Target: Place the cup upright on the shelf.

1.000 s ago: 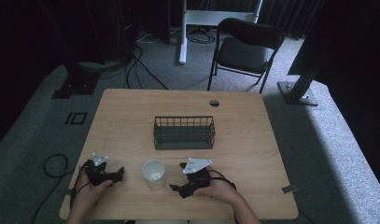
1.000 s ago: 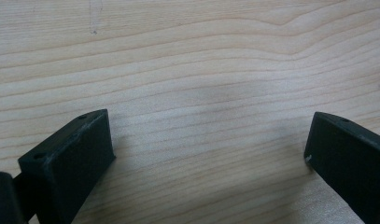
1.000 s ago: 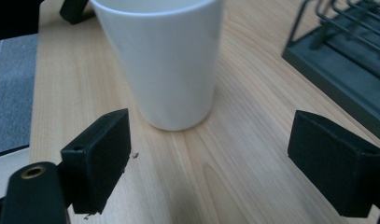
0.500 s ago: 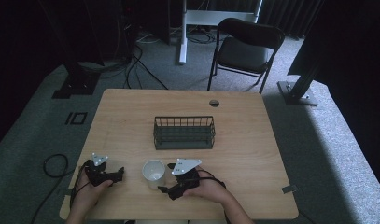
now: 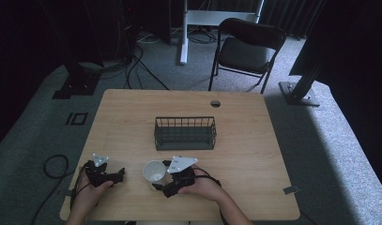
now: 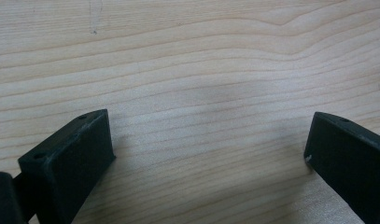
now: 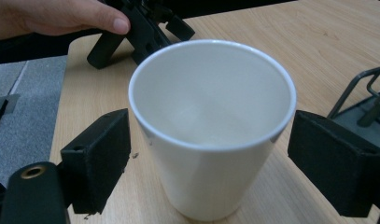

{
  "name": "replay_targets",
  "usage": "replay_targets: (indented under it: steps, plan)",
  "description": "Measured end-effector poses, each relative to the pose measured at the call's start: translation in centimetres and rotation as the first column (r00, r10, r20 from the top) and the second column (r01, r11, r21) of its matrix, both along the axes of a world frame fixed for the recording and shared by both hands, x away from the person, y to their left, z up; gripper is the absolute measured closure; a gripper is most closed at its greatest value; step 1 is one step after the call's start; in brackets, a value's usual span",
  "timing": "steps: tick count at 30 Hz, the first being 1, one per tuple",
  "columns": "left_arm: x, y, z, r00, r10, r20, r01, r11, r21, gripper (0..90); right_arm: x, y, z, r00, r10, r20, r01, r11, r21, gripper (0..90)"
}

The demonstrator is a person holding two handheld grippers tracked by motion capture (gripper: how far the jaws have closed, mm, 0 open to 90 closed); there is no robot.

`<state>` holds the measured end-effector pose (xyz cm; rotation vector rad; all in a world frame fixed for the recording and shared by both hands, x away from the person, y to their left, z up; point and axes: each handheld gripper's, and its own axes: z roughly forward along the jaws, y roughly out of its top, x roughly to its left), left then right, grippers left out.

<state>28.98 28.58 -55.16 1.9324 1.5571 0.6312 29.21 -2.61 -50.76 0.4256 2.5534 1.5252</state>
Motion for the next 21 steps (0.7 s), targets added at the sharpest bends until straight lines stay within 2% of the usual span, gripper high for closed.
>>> replay_targets:
  steps: [9, 15, 21]
  plan:
    - [0.0, 0.0, 0.0, 1.0, 0.0, 0.0, 0.0, 1.0, 0.0, 1.4, 0.1, 0.7, 0.3, 0.9999, -0.001, 0.011, 0.001, 0.9995, 0.033, 12.9]
    - [0.0, 0.0, 0.0, 1.0, 0.0, -0.001, 0.0, 1.0, 0.001, 1.5, 0.1, 1.1, 0.3, 0.9996, 0.009, 0.026, -0.01, 0.9994, 0.033, 13.3]
    - [0.0, 0.0, 0.0, 1.0, 0.0, 0.0, 0.0, 1.0, 0.0, 1.5, 0.0, 1.3, 0.4, 0.9995, 0.007, 0.03, -0.008, 0.9994, 0.033, 18.9]
